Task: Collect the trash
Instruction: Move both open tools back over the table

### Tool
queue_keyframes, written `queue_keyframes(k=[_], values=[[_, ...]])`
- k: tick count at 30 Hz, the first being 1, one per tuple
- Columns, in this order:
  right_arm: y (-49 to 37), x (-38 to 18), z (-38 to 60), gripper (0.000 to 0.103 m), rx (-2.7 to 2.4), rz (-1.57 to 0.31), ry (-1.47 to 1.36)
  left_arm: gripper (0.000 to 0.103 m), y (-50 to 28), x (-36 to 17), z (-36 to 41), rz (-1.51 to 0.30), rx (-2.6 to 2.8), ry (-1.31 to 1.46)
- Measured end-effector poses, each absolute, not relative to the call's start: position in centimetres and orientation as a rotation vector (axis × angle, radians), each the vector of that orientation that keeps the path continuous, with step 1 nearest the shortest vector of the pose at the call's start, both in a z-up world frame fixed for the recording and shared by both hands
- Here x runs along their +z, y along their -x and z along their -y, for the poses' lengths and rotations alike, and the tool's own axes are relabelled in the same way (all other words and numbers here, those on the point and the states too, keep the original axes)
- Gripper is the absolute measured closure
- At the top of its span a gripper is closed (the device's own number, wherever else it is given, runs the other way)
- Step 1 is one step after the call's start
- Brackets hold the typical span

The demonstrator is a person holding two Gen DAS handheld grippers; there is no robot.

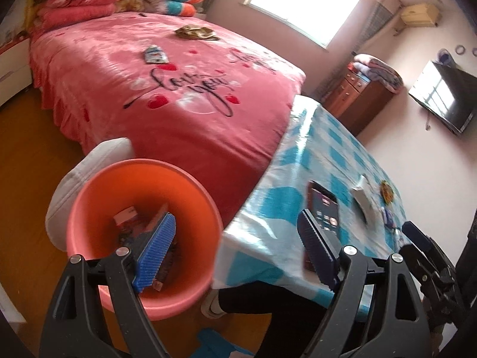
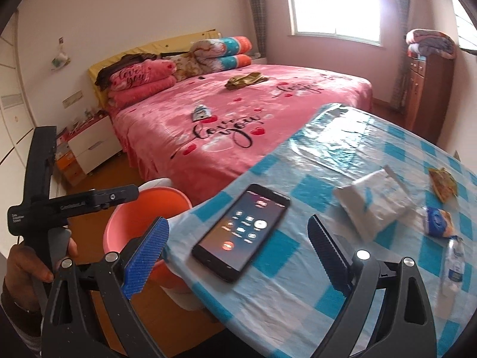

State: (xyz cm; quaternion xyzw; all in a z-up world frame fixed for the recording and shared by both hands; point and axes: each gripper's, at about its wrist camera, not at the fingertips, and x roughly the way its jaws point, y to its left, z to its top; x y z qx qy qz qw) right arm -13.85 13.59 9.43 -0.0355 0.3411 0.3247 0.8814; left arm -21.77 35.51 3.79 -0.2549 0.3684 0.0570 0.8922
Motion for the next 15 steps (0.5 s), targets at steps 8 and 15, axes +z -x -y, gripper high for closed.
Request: queue_keyframes(k=[8,15], values=[[13.4,9.9,-9.5,0.01,0.61,-0.698,0.023,0.019,21.3,6.3,-30.8,-0.75,0.004,0.414],[12.4,9.1,-5.5,0.01,0.563,-0.718,-0.02,0.019,20.4,7.3,-27.3,-0.769,-0.058,0.359]])
